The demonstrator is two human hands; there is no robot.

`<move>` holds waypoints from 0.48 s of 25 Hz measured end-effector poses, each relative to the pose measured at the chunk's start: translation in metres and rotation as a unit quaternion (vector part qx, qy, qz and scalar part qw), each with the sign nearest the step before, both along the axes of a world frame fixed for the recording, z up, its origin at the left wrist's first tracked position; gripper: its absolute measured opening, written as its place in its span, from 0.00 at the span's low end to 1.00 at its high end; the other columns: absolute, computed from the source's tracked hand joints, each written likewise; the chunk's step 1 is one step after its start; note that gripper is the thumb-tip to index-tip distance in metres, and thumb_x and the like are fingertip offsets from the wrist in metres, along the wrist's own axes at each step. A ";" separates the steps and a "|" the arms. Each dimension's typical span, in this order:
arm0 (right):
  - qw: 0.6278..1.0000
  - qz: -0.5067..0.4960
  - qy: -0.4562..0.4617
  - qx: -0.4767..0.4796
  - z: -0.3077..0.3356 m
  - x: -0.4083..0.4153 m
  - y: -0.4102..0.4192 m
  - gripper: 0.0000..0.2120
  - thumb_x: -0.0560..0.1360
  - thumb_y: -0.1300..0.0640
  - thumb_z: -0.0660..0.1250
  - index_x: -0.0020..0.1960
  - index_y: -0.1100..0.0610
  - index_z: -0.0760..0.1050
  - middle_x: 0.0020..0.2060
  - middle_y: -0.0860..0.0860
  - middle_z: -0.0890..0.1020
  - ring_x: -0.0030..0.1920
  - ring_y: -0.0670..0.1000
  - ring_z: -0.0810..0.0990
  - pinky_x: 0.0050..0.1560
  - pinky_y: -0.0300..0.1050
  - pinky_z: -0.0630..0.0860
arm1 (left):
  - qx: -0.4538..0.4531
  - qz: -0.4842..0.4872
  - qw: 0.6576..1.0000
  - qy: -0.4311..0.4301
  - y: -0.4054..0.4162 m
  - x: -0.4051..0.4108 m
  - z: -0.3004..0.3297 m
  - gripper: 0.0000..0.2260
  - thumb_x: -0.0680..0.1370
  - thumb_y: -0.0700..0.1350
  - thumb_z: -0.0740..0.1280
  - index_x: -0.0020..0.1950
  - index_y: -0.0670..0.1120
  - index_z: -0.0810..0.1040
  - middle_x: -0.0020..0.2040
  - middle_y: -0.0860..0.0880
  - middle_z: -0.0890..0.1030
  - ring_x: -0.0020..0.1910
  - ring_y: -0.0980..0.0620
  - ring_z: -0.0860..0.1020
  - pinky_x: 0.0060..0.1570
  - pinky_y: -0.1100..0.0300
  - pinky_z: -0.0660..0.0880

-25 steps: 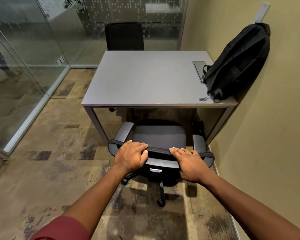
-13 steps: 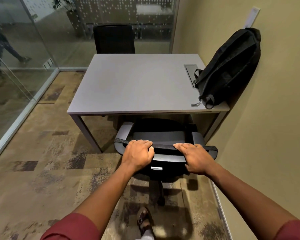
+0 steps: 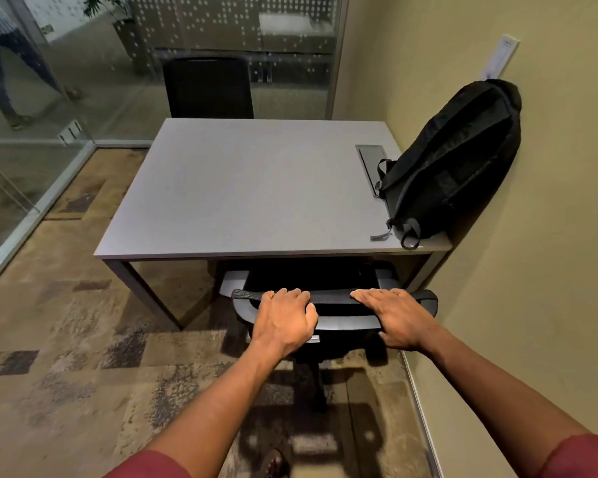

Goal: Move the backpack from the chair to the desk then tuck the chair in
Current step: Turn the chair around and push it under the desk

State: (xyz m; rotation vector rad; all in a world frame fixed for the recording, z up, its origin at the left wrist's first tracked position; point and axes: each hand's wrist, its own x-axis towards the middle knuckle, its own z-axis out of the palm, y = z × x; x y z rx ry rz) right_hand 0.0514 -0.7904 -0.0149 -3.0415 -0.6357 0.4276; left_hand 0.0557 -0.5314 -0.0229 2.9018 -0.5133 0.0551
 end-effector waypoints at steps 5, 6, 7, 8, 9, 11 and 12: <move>1.000 0.003 0.005 -0.002 -0.001 0.043 -0.014 0.43 0.67 0.54 0.65 0.79 0.46 0.54 0.77 0.45 0.64 0.75 0.47 0.63 0.74 0.54 0.61 | -0.003 0.006 1.000 0.013 -0.011 0.039 -0.002 0.17 0.78 0.53 0.48 0.46 0.49 0.75 0.42 0.52 0.78 0.43 0.50 0.76 0.49 0.50 0.71; 1.000 0.005 0.005 0.000 -0.001 0.050 -0.016 0.43 0.67 0.54 0.65 0.79 0.46 0.54 0.77 0.45 0.65 0.75 0.47 0.63 0.73 0.54 0.62 | -0.006 0.007 1.000 0.015 -0.014 0.046 -0.001 0.17 0.78 0.53 0.48 0.47 0.49 0.75 0.42 0.52 0.77 0.43 0.50 0.76 0.49 0.50 0.71; 1.000 0.005 0.006 0.003 -0.002 0.058 -0.019 0.43 0.67 0.53 0.65 0.79 0.46 0.54 0.77 0.45 0.65 0.75 0.47 0.64 0.73 0.54 0.62 | -0.009 0.008 1.000 0.016 -0.016 0.053 -0.001 0.18 0.78 0.53 0.48 0.48 0.49 0.76 0.42 0.52 0.78 0.44 0.50 0.77 0.50 0.50 0.71; 1.000 0.004 0.005 0.008 -0.004 0.065 -0.021 0.42 0.66 0.52 0.65 0.79 0.46 0.55 0.76 0.45 0.66 0.75 0.47 0.64 0.73 0.54 0.63 | -0.011 0.006 1.000 0.016 -0.017 0.059 -0.001 0.19 0.78 0.53 0.48 0.50 0.48 0.77 0.43 0.52 0.79 0.44 0.51 0.77 0.51 0.51 0.71; 1.000 0.004 0.002 0.012 -0.005 0.071 -0.023 0.42 0.66 0.50 0.65 0.79 0.46 0.55 0.76 0.45 0.66 0.75 0.47 0.65 0.72 0.54 0.63 | -0.015 0.004 1.000 0.015 -0.018 0.065 -0.002 0.20 0.78 0.52 0.49 0.53 0.48 0.78 0.45 0.52 0.80 0.45 0.51 0.77 0.53 0.51 0.72; 1.000 0.014 -0.009 0.015 -0.009 0.085 -0.026 0.41 0.67 0.45 0.65 0.79 0.46 0.56 0.76 0.46 0.67 0.74 0.48 0.65 0.71 0.54 0.65 | -0.024 0.002 1.000 0.016 -0.019 0.078 -0.002 0.21 0.78 0.52 0.49 0.58 0.47 0.79 0.49 0.51 0.82 0.48 0.51 0.79 0.56 0.50 0.73; 1.000 0.021 -0.016 0.016 -0.011 0.091 -0.027 0.41 0.68 0.41 0.64 0.78 0.46 0.56 0.76 0.46 0.67 0.74 0.48 0.66 0.70 0.54 0.65 | -0.027 0.002 1.000 0.015 -0.018 0.084 -0.002 0.22 0.79 0.51 0.50 0.60 0.47 0.80 0.53 0.51 0.83 0.51 0.51 0.79 0.58 0.50 0.73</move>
